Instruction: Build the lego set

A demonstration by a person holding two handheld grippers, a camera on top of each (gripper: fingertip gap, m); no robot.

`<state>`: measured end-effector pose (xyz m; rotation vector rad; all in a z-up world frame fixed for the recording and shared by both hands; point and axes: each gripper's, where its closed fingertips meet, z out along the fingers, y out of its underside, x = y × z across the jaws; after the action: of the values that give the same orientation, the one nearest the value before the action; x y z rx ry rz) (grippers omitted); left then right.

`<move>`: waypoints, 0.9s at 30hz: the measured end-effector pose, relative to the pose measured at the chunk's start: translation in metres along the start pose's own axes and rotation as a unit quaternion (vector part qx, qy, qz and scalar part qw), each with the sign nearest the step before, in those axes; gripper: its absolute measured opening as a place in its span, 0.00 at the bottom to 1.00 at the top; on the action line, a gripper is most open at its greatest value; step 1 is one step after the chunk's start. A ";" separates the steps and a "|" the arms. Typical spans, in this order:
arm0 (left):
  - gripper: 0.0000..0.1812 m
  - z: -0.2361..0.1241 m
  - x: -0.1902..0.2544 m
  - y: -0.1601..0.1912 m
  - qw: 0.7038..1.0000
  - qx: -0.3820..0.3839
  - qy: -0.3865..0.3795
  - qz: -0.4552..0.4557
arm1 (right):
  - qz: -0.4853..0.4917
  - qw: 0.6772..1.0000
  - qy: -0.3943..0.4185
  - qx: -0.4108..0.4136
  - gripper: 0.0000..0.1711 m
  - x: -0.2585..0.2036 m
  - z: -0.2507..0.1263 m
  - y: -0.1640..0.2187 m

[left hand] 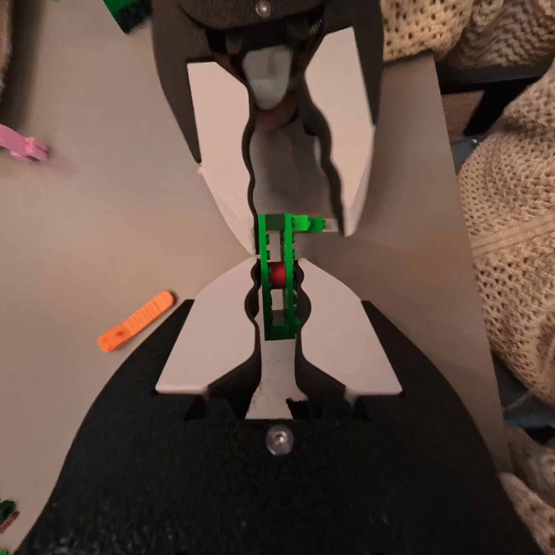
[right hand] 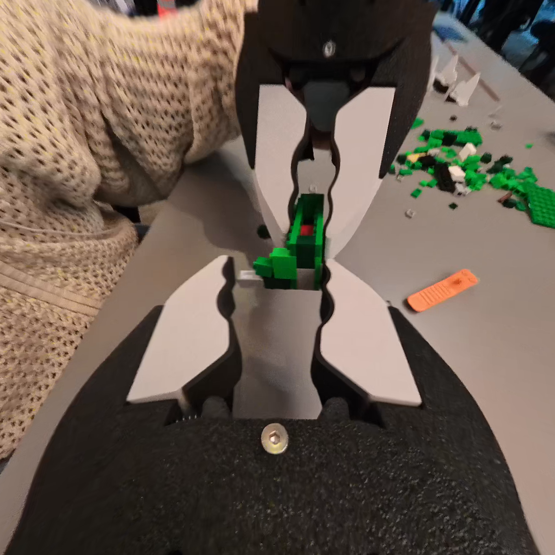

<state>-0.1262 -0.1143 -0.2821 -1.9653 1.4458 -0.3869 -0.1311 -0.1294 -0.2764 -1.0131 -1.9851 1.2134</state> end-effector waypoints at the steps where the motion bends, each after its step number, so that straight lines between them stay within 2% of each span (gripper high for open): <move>1: 0.11 -0.004 -0.005 -0.005 0.999 0.026 -0.022 0.005 | 0.006 1.000 -0.006 0.021 0.38 0.000 -0.004 -0.007; 3: 0.11 -0.015 -0.009 -0.017 0.994 0.095 -0.052 0.021 | 0.004 0.998 -0.009 0.060 0.44 0.001 -0.014 -0.018; 7: 0.11 -0.038 -0.009 -0.036 0.973 0.214 -0.078 0.027 | -0.005 0.994 -0.007 0.107 0.45 0.002 -0.027 -0.030; 11: 0.11 -0.044 -0.009 -0.040 0.963 0.252 -0.094 0.013 | -0.032 0.990 0.026 0.135 0.45 0.002 -0.028 -0.040; 14: 0.11 -0.041 -0.005 -0.047 0.956 0.283 -0.071 -0.022 | -0.034 0.985 0.030 0.166 0.46 0.000 -0.030 -0.049; 16: 0.11 -0.037 -0.007 -0.046 0.954 0.287 -0.050 -0.073 | -0.024 0.987 0.027 0.159 0.47 0.000 -0.028 -0.046; 18: 0.11 -0.027 -0.012 -0.033 0.957 0.245 -0.023 -0.152 | -0.007 0.991 0.028 0.130 0.49 0.006 -0.027 -0.035; 20: 0.11 -0.014 -0.007 -0.015 0.962 0.170 0.031 -0.210 | 0.018 0.995 0.025 0.094 0.50 0.013 -0.028 -0.020; 21: 0.11 -0.008 -0.008 -0.003 0.966 0.124 0.034 -0.224 | 0.029 0.996 0.027 0.076 0.50 0.017 -0.029 -0.012; 24: 0.11 0.004 -0.006 0.028 0.975 -0.028 0.029 -0.217 | 0.054 0.997 0.030 0.037 0.49 0.026 -0.033 0.006; 27: 0.11 0.009 0.001 0.054 0.965 -0.168 0.039 -0.199 | 0.070 0.997 0.032 0.019 0.47 0.032 -0.035 0.016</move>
<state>-0.1596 -0.1215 -0.3246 -2.5538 1.2184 -0.4182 -0.1156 -0.0815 -0.2737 -1.1755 -1.8610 1.2706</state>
